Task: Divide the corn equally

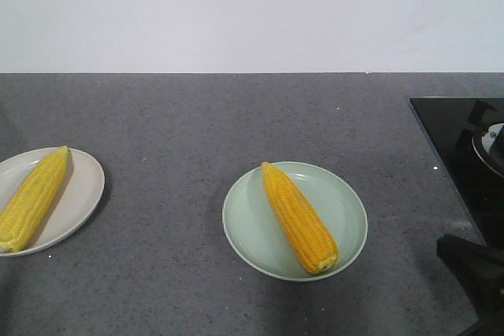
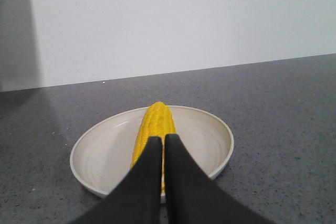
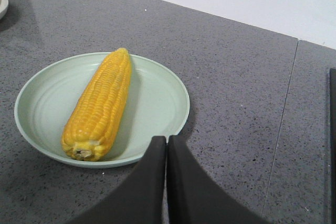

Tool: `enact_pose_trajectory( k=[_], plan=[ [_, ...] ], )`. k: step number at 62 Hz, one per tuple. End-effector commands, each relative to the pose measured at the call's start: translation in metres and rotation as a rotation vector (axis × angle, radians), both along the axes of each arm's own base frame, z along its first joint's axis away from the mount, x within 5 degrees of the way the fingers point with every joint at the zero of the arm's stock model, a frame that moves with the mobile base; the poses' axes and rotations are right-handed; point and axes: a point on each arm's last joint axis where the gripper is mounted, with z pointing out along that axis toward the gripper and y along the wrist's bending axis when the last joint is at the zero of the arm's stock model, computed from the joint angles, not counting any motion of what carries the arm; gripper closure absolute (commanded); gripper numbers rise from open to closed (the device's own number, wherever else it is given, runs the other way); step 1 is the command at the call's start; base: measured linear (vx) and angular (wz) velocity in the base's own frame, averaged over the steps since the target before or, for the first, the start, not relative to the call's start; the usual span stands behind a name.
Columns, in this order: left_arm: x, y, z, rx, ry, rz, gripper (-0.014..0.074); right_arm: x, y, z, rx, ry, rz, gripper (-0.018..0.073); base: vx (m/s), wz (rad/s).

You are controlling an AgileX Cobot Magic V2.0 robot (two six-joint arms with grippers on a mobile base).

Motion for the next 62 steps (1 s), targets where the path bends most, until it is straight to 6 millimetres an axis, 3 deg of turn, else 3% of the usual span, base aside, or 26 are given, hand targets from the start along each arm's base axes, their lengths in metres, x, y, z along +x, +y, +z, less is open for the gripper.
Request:
enact_pose_trajectory(
  k=[1, 62],
  plan=[
    [-0.0008, 0.0005, 0.0033, -0.016, -0.084, 0.005, 0.0603, 0.0039, -0.0022, 0.0125, 0.014, -0.060, -0.035, 0.0566, 0.00, 0.00],
    [-0.0008, 0.0005, 0.0031, -0.015, -0.082, 0.005, 0.0603, 0.0036, -0.0023, 0.0096, 0.012, -0.052, -0.035, 0.0566, 0.00, 0.00]
  ],
)
